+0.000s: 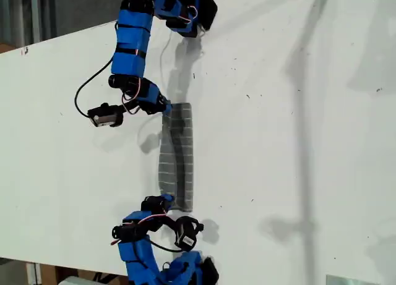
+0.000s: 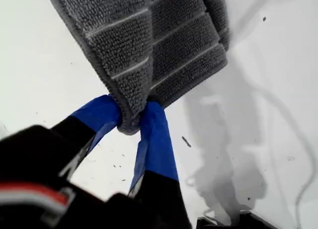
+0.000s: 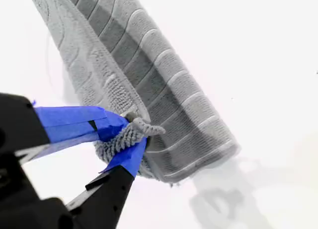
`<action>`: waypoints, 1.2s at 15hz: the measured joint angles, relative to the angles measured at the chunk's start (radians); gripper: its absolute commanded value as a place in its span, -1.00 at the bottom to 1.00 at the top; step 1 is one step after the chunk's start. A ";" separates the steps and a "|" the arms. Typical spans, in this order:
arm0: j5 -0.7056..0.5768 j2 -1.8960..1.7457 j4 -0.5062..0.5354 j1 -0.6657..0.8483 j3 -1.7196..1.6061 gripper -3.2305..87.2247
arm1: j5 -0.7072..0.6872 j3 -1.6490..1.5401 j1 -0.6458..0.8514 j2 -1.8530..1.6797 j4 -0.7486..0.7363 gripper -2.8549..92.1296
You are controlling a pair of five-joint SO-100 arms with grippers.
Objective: Grasp corners of a square towel and fold twice.
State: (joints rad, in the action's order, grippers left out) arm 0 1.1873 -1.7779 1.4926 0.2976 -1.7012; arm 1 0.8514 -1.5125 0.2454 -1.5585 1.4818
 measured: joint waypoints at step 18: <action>0.057 -0.014 -0.420 0.006 -0.505 -0.85 | 0.112 -0.267 -0.086 0.107 -0.235 -0.31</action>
State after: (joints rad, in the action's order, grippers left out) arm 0 1.2441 -1.7917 1.0723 0.3037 -2.2059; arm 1 0.9633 -1.7794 0.1595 -1.4511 1.2471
